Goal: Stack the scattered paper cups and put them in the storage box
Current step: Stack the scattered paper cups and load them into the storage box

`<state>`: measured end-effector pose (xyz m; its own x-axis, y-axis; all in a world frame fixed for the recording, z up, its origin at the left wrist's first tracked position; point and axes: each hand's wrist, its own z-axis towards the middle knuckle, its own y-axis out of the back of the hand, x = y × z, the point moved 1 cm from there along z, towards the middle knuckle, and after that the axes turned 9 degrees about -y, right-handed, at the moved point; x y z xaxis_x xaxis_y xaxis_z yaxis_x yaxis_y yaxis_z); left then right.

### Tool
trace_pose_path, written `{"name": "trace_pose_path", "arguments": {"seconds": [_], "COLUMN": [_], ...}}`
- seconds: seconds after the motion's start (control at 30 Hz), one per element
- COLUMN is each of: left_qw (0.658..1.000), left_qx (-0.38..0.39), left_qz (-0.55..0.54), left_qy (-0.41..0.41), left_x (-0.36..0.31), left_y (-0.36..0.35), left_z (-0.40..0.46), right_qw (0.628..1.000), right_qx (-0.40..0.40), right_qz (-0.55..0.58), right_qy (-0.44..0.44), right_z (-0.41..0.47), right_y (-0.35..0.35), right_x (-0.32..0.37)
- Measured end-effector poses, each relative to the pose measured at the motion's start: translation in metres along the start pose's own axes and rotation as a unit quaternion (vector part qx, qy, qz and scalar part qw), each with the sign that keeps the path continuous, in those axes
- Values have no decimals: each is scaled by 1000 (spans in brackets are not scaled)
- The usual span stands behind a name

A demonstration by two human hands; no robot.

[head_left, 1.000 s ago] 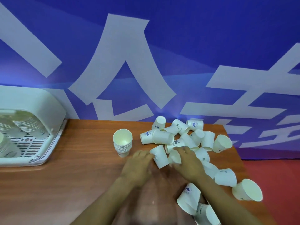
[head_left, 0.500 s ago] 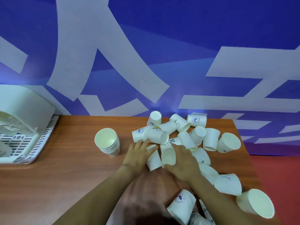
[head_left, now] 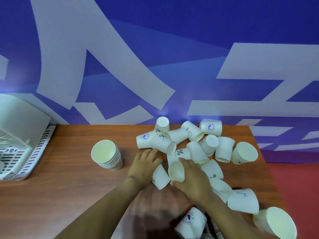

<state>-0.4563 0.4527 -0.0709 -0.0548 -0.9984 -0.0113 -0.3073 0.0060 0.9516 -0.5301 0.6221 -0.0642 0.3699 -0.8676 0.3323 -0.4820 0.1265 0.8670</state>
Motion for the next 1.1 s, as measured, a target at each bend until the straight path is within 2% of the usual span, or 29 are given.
{"name": "trace_pose_path", "arguments": {"seconds": [0.17, 0.4, 0.63, 0.93, 1.1], "left_qw": [999, 986, 964, 940, 916], "left_qx": [13, -33, -102, -174, -209], "left_qz": [-42, -153, -239, -286, -338], "left_qy": [8, 53, 64, 57, 48], "left_x": [0, -1, 11, 77, 129], "left_y": [16, 44, 65, 64, 58], "left_z": [-32, -93, -151, -242, -286], "right_qw": [1000, 999, 999, 997, 994], "right_qx": [-11, -30, -41, -78, -83], "right_qz": [7, -12, -9, 24, 67], "right_qy": [-5, -7, 7, 7, 3], "right_z": [-16, -51, -89, -132, -142], "right_y": [15, 36, 35, 8, -16], "right_x": [3, 27, 67, 157, 218]}}
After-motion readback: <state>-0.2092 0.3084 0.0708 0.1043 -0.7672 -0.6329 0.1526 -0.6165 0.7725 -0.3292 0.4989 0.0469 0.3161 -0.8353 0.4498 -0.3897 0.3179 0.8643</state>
